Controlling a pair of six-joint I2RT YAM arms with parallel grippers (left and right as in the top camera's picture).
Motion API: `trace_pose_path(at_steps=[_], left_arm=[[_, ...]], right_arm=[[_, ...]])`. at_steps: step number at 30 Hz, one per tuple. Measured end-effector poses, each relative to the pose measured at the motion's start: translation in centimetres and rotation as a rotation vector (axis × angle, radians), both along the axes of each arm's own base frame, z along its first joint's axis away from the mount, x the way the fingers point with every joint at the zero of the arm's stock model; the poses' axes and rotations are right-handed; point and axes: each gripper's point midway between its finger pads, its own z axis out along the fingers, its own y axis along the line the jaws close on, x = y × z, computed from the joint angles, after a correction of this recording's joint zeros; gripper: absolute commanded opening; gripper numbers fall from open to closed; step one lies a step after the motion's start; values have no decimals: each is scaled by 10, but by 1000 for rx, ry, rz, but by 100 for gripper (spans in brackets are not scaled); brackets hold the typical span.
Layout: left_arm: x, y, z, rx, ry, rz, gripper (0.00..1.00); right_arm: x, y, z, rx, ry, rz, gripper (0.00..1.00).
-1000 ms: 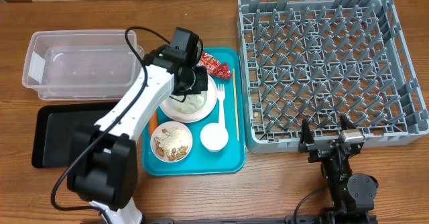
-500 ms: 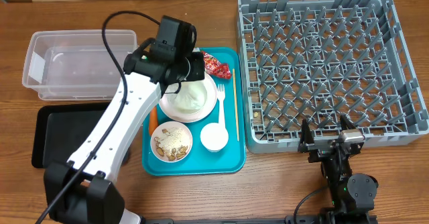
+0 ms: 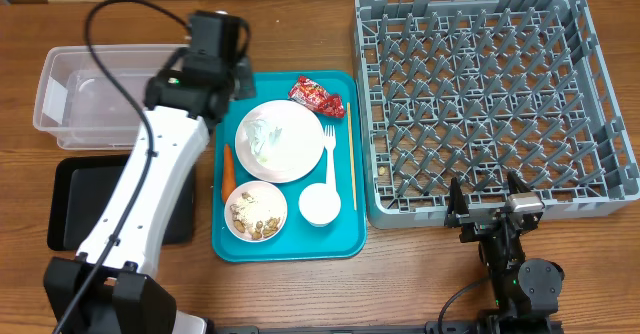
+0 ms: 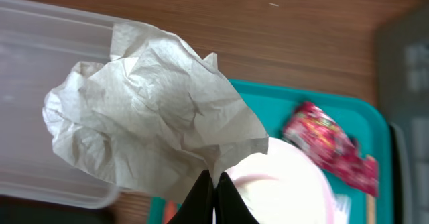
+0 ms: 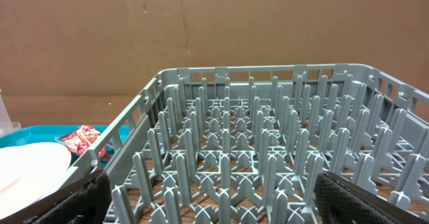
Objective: Sort waste into correct bins and load items into the dishwasher
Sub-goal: 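Carry the tissue left and release it into the clear plastic bin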
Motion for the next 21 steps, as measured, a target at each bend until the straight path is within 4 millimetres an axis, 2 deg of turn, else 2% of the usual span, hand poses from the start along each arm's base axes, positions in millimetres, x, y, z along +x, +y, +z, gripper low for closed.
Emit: trace_pose_path(at_steps=[3, 11, 21], left_arm=[[2, 26, 0, 26, 1, 44, 4], [2, 71, 1, 100, 18, 69, 4], [-8, 139, -1, 114, 40, 207, 4]], right_arm=[[0, 0, 0, 0, 0, 0, 100], [0, 0, 0, 0, 0, 0, 100], [0, 0, 0, 0, 0, 0, 100]])
